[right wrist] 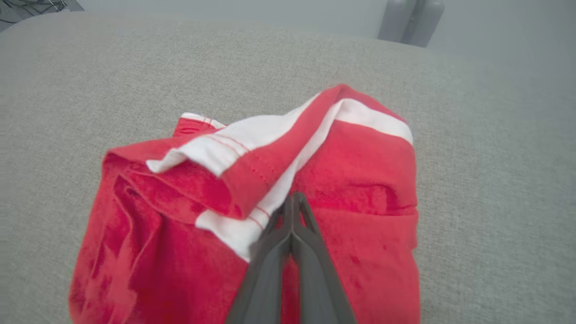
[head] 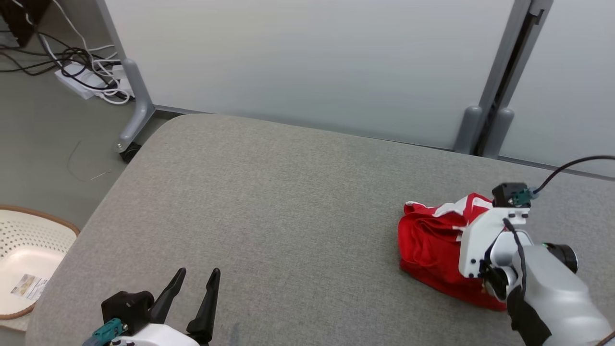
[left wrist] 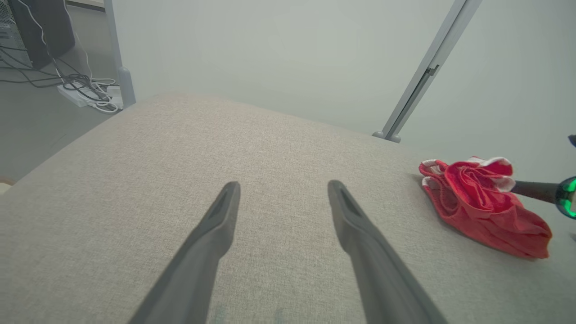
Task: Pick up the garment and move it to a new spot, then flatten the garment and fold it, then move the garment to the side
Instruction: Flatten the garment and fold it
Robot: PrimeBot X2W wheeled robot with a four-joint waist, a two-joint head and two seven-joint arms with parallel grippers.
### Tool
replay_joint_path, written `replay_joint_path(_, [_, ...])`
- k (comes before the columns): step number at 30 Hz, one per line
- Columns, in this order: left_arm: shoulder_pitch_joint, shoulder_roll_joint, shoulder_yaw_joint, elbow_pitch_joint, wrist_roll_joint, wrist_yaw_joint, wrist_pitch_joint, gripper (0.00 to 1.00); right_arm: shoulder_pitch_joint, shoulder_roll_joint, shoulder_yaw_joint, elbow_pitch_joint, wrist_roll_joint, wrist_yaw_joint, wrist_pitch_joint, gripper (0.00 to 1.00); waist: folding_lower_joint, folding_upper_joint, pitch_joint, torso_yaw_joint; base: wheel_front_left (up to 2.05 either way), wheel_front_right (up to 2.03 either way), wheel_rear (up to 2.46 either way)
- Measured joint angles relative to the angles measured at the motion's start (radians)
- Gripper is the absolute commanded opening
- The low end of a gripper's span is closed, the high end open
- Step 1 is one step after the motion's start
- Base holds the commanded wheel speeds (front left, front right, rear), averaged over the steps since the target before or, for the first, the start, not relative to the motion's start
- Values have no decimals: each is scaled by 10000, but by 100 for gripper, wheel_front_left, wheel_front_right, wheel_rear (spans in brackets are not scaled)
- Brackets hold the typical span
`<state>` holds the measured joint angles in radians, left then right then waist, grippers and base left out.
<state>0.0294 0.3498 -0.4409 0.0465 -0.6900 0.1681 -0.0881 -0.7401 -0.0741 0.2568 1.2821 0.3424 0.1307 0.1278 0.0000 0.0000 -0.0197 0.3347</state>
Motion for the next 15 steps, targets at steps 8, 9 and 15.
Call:
replay_joint_path(8, [-181, -44, -257, 138, 33, -171, 86, 100, -901, 115, -871, 52, 0, 0, -59, 0, 0, 0, -56, 657, 0, 0, 0])
replay_joint_path(9, [-188, -46, -255, 142, 33, -171, 82, 100, -1026, 119, -1022, 58, 2, 0, -157, 0, 1, 0, -56, 748, 0, 0, 0])
replay_joint_path(15, [-191, -27, -128, 127, 33, -69, -113, 100, -1585, 180, -1421, 56, -186, 0, -1158, 100, 0, 0, -47, 930, 0, 0, 0])
